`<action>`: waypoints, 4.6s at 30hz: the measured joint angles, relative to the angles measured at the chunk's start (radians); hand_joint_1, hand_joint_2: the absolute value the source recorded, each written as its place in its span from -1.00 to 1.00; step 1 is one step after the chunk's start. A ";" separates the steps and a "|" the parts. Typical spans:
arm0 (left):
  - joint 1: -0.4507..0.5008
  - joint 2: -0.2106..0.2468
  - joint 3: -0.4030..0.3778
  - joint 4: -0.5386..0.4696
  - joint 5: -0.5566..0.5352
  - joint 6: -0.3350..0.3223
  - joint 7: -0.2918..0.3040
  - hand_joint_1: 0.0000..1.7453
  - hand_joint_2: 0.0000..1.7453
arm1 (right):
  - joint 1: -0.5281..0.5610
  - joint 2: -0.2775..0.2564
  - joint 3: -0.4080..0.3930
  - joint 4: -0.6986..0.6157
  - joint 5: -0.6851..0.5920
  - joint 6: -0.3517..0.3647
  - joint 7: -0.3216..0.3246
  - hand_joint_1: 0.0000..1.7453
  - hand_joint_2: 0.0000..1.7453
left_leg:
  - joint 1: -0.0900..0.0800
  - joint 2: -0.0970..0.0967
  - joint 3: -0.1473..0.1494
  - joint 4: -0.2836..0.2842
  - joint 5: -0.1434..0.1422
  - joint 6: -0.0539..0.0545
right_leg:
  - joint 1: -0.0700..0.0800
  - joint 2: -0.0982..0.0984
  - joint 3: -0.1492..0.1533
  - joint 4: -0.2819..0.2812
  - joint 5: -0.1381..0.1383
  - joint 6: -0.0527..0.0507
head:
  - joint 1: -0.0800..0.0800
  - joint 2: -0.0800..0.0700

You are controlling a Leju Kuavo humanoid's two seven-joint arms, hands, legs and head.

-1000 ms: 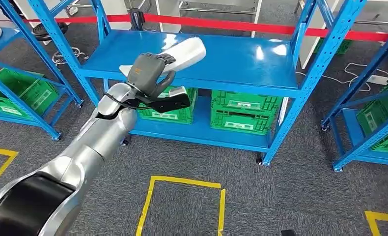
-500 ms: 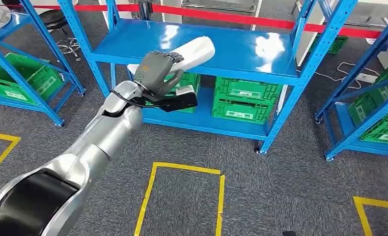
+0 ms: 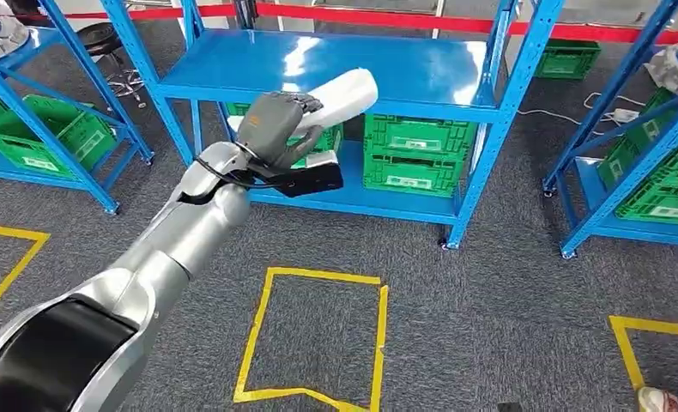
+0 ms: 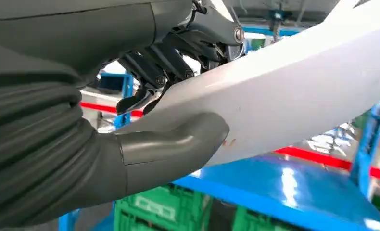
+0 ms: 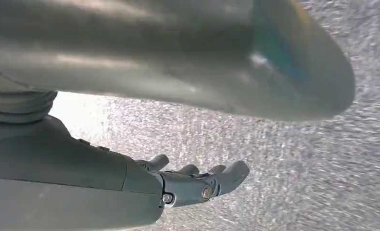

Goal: Take the parts from the cabinet and place them on the table.

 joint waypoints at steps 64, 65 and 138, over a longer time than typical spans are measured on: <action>-0.081 0.064 -0.007 -0.029 0.053 -0.112 -0.032 1.00 1.00 | -0.008 -0.026 -0.068 0.000 -0.047 -0.028 -0.088 -1.00 -1.00 | -0.003 -0.109 0.148 -0.318 0.119 0.059 | -0.002 0.079 0.019 0.015 -0.014 0.035 | -0.006 0.000; -0.089 0.066 -0.007 -0.031 0.052 -0.114 -0.025 1.00 1.00 | -0.009 -0.030 -0.068 0.000 -0.045 -0.023 -0.089 -1.00 -1.00 | -0.006 -0.123 0.138 -0.315 0.122 0.051 | -0.002 0.114 0.024 0.006 -0.024 0.039 | -0.006 0.000; -0.080 0.240 -0.007 -0.056 0.058 -0.081 -0.034 1.00 1.00 | -0.024 -0.103 -0.083 -0.006 -0.025 0.010 -0.060 -1.00 -1.00 | -0.003 -0.009 -0.005 -0.047 0.028 0.001 | 0.008 -0.058 0.019 0.013 -0.017 -0.007 | -0.024 0.000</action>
